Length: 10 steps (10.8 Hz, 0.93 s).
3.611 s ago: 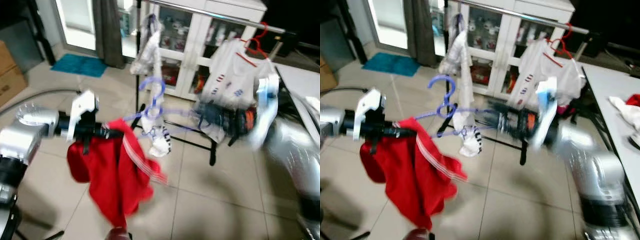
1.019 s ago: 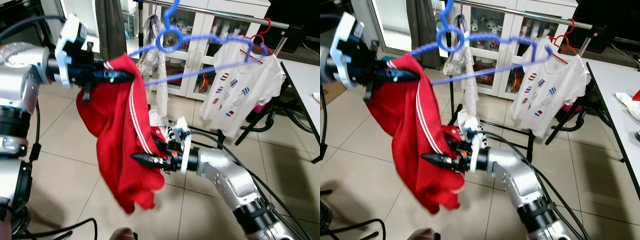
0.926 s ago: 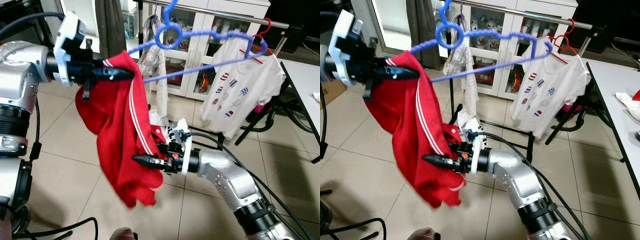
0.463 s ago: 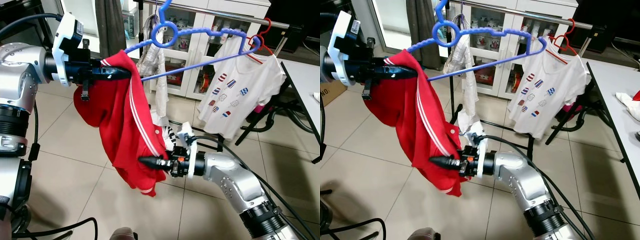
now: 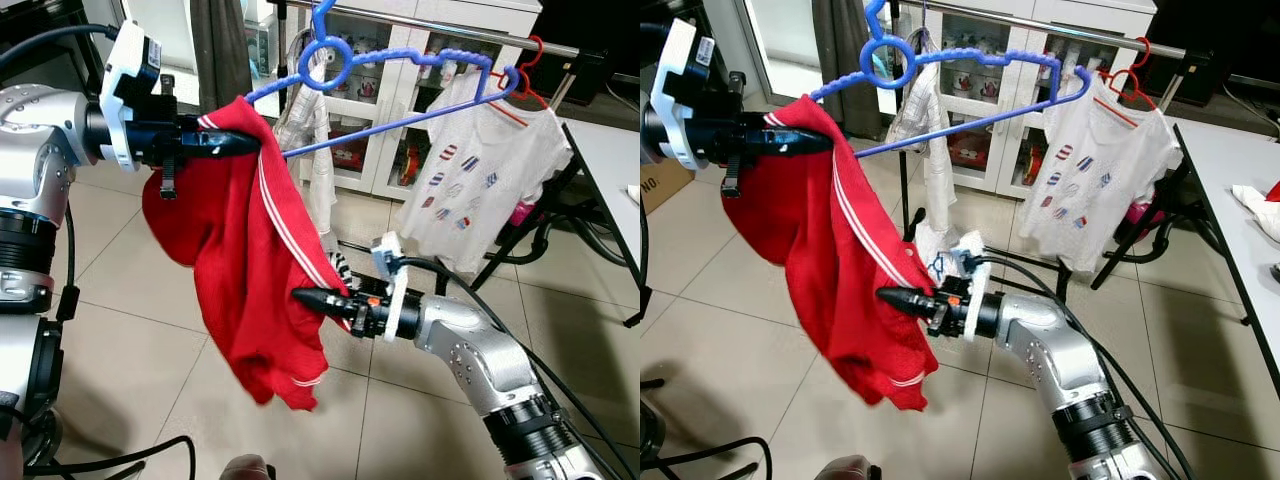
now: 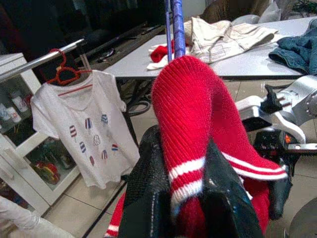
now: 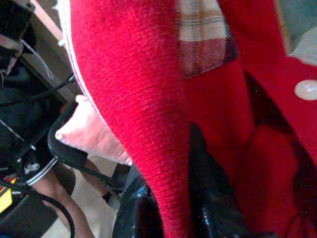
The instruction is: Hang hanger
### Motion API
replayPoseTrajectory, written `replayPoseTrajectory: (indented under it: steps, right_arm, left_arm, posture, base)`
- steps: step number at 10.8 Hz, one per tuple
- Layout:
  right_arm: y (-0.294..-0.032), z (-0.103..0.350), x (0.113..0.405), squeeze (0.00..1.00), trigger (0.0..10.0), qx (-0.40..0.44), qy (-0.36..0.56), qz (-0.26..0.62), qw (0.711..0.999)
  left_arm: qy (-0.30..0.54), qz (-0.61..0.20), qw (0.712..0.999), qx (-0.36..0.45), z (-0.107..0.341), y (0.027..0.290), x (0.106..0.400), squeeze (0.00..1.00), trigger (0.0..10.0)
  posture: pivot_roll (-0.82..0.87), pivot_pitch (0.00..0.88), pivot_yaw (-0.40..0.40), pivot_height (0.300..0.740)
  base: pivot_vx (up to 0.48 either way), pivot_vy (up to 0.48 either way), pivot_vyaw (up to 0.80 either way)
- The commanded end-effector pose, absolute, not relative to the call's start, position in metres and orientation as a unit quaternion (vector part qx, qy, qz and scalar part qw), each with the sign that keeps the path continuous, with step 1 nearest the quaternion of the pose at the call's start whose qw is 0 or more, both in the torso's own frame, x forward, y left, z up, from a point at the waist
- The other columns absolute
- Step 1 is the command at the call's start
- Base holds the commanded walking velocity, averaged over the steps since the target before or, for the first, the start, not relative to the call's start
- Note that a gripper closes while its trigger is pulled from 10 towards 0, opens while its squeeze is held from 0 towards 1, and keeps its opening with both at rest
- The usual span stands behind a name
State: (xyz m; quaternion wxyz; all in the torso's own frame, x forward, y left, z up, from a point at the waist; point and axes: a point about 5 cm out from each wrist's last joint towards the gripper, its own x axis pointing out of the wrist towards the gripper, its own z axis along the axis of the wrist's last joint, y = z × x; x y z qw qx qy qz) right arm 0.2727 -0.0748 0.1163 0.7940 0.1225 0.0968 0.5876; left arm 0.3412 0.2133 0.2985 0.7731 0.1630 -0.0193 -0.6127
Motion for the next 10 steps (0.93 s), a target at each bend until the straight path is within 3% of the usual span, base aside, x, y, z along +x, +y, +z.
replayPoseTrajectory:
  steps: [1,5,6,10]
  right_arm:
    - [-0.081,0.122,0.279,0.0,0.0,0.122,0.088,0.574,0.805]
    - [-0.11,0.125,0.3,0.0,0.0,0.119,0.071,0.483,0.865]
    - [-0.141,0.124,0.309,0.0,0.0,0.111,0.065,0.412,0.902]
    - [-0.194,0.14,0.331,0.0,0.0,0.106,0.022,0.279,0.954]
  left_arm:
    - [-0.049,-0.602,0.777,0.178,0.315,0.216,0.34,0.0,0.0]
    - [-0.024,-0.593,0.783,0.187,0.301,0.227,0.336,0.0,0.0]
    - [0.005,-0.585,0.789,0.187,0.29,0.245,0.323,0.0,0.0]
    - [0.051,-0.584,0.792,0.172,0.258,0.253,0.292,0.0,0.0]
  posture:
    - [0.08,0.0,-0.013,0.74]
    - [0.07,0.0,-0.011,0.74]
    - [0.07,0.0,-0.008,0.74]
    - [0.07,0.0,-0.034,0.74]
  base:
    - [0.0,0.0,0.0]
    - [0.0,0.0,0.0]
    - [0.0,0.0,0.0]
    - [0.0,0.0,0.0]
